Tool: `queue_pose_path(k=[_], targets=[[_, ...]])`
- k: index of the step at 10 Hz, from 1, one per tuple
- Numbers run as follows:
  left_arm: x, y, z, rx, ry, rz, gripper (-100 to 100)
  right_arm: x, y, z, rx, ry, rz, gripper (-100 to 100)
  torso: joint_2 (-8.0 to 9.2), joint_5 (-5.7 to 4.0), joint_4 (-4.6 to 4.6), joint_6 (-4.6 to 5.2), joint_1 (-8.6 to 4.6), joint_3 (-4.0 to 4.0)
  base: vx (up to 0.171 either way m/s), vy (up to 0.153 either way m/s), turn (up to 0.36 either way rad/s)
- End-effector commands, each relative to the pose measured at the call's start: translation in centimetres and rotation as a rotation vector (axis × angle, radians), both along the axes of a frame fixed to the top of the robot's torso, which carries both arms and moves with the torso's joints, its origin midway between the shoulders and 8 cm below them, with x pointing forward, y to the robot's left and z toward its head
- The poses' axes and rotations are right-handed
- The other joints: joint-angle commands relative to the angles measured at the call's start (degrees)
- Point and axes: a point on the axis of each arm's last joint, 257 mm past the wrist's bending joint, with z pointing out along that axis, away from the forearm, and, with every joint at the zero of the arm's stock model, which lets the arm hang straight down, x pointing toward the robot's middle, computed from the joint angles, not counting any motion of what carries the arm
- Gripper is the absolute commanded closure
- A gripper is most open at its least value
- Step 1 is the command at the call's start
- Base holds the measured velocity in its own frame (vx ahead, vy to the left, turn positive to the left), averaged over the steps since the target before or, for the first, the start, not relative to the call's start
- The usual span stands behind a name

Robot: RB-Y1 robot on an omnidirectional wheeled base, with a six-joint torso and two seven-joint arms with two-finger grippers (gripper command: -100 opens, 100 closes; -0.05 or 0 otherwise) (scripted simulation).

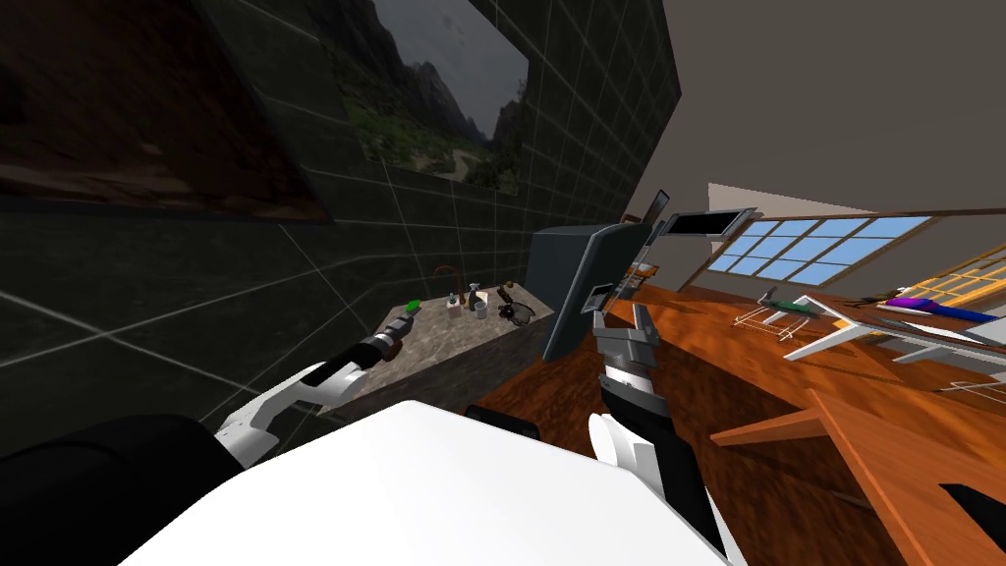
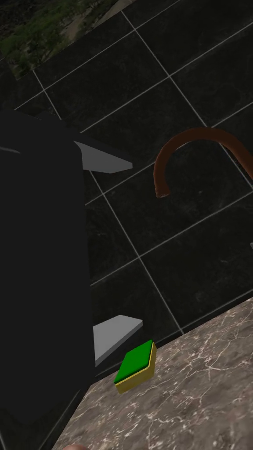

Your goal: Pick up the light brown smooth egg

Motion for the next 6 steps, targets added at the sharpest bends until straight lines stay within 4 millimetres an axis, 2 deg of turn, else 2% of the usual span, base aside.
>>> queue_pose_path(k=[1,2,3,4,5,6], targets=[[-0.5,2.3,-1.5,0.022,0.079,0.028,-100,0.0,0.0,0.0,0.000,0.000,0.000,0,0.00,0.00,0.00,0.00,0.00,0.00,-0.004,0.009,-0.111],[-0.3,2.4,-1.3,0.037,0.087,0.021,-100,0.0,0.0,0.0,0.000,0.000,0.000,0,-0.01,0.00,0.00,0.02,0.00,-0.01,-0.003,0.010,-0.070],[-0.9,4.4,-2.4,0.056,0.150,0.048,-100,0.0,0.0,0.0,0.000,0.000,0.000,0,-0.01,0.00,0.00,0.00,-0.02,-0.01,0.002,0.011,-0.109],[-0.8,4.5,-2.3,0.068,0.155,0.042,-100,0.0,0.0,0.0,0.000,0.000,0.000,0,-0.02,0.00,-0.01,0.01,-0.01,-0.01,0.003,0.010,-0.067],[-1.4,6.4,-3.2,0.087,0.214,0.068,-100,0.0,0.0,0.0,0.000,0.000,0.000,0,-0.04,0.00,-0.01,0.00,-0.01,-0.02,0.003,0.007,-0.128],[-1.3,6.5,-3.0,0.099,0.221,0.064,-100,0.0,0.0,0.0,0.000,0.000,0.000,0,-0.04,-0.01,-0.01,0.02,-0.03,-0.02,0.003,0.009,-0.066]])
